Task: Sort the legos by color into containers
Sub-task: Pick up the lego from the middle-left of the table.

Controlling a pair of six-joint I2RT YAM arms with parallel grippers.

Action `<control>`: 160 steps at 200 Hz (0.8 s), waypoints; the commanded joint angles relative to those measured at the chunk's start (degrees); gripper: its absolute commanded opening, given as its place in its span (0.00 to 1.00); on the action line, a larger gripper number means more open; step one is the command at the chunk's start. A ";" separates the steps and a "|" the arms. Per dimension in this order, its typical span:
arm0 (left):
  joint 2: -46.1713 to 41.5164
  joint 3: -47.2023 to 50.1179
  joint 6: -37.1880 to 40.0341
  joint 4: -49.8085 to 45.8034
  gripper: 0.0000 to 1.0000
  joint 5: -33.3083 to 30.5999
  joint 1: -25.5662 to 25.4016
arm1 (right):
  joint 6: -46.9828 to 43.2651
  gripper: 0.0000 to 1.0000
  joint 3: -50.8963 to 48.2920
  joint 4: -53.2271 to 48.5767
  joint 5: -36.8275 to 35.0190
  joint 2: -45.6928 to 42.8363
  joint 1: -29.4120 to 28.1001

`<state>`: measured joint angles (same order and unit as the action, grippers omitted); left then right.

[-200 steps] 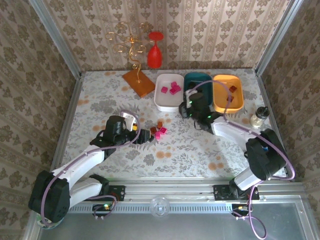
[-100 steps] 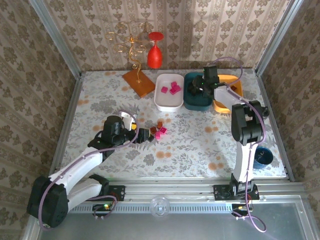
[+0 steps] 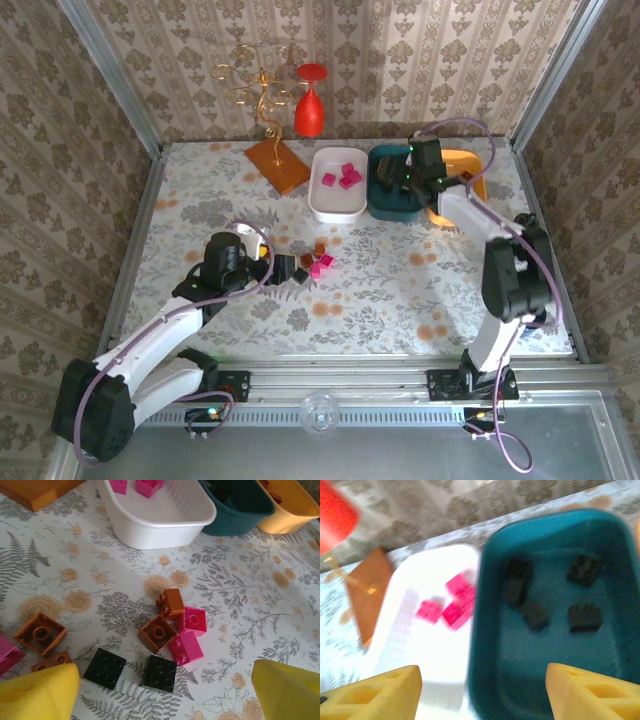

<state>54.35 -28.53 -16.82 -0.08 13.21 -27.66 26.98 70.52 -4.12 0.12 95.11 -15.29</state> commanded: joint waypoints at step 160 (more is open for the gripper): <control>13.69 -1.47 -9.03 -6.94 0.65 -13.37 13.22 | -9.39 0.79 -25.37 2.30 -3.10 -17.80 -19.38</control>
<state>65.91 -27.62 -25.34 -7.16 3.53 -15.27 18.24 46.78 -3.86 -1.28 78.28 -34.87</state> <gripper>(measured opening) 0.666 0.789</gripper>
